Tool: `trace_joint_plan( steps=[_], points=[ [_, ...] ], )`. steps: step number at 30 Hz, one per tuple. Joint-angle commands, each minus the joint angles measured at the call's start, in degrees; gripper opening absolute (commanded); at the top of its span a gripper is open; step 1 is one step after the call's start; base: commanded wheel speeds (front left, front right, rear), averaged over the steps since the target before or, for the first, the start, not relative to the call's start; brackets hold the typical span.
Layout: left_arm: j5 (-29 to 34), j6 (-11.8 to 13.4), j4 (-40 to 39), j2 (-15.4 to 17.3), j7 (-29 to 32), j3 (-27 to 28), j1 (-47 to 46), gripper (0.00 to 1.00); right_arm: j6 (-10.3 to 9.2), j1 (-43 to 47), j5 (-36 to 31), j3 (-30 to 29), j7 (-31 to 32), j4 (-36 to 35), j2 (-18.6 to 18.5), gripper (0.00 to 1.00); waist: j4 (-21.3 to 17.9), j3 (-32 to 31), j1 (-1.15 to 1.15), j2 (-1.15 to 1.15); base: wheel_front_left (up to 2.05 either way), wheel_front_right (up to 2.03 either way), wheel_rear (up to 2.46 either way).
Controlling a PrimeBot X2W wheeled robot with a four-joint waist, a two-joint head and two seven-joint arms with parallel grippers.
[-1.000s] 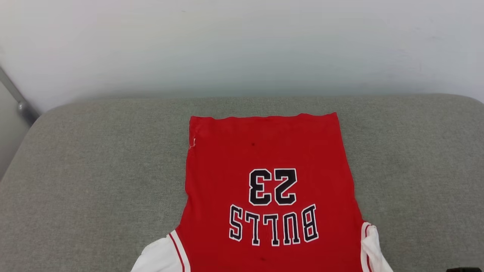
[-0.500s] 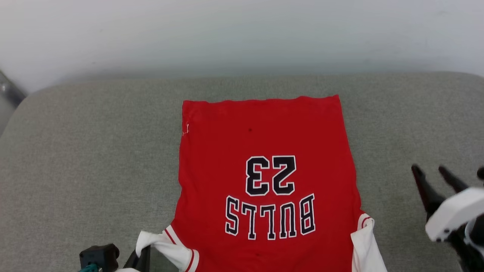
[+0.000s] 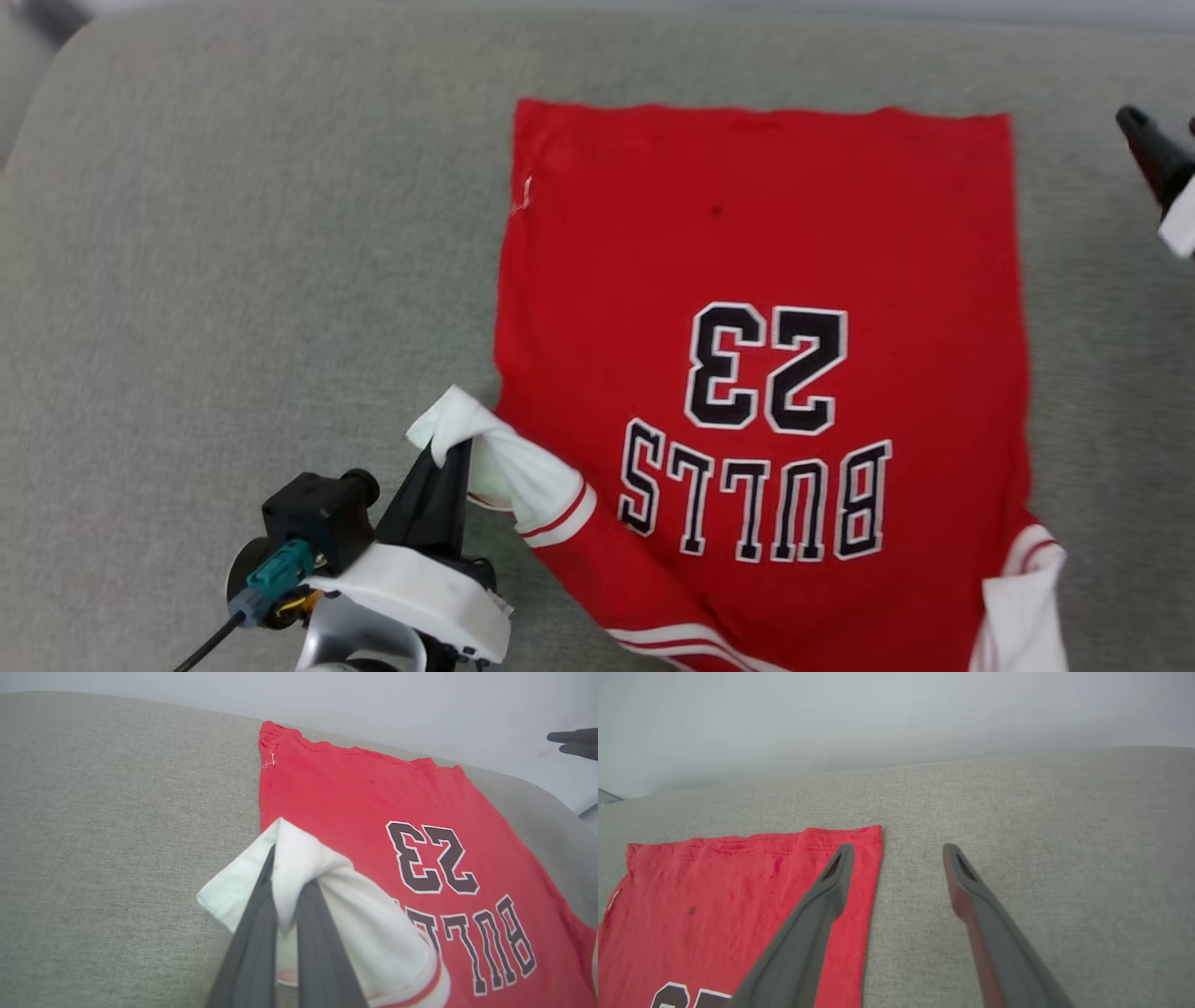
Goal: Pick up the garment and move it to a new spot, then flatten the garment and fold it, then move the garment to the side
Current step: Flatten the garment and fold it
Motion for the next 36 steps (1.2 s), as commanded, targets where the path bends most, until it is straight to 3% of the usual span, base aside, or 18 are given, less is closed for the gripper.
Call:
trace_joint_plan(
  steps=[1,9,17,19,20,28,36],
  points=[
    [0.19,-0.3,-0.29,-0.34,-0.32,-0.16,-0.94,0.0,-0.02,-1.45,-0.3,0.16,1.06,0.98,-0.37,1.0,3.62,4.04,-0.02,0.0,0.0,0.0,0.0],
    [0.08,-1.46,0.15,-2.02,-2.1,-2.02,-3.42,0.0,-0.02,-10.86,-3.82,-2.15,14.09,9.74,-0.44,1.0,6.48,8.44,-0.02,0.0,0.0,0.0,0.0],
    [-0.46,-1.82,1.5,-2.63,-3.29,-2.36,-4.13,0.0,-0.02,-8.98,-4.94,-3.65,21.34,15.0,2.04,1.0,7.43,9.76,-0.02,0.0,0.0,0.0,0.0],
    [-0.64,-1.86,1.83,-2.77,-3.44,-2.46,-4.2,0.0,-0.02,-8.14,-4.63,-3.77,22.83,15.58,2.32,0.36,7.63,9.72,-0.02,0.0,0.0,0.0,0.0],
    [-0.8,-1.87,1.99,-2.82,-3.53,-2.48,-4.19,0.0,-0.02,-7.98,-4.48,-3.5,22.88,15.25,2.33,0.0,7.7,9.68,-0.02,0.0,0.0,0.0,0.0],
    [-1.92,-1.88,4.29,-3.02,-3.17,-2.49,-3.35,0.0,-0.02,-8.97,-4.28,-0.71,20.45,10.33,-1.33,0.0,7.83,6.98,-0.02,0.0,0.0,0.0,0.0],
    [-3.47,-0.34,8.02,-1.39,-1.1,-1.16,0.49,0.0,-0.02,-3.98,-1.5,4.72,19.04,3.52,-5.96,0.0,6.24,-1.74,-0.02,0.0,0.0,0.0,0.0]
  ],
)
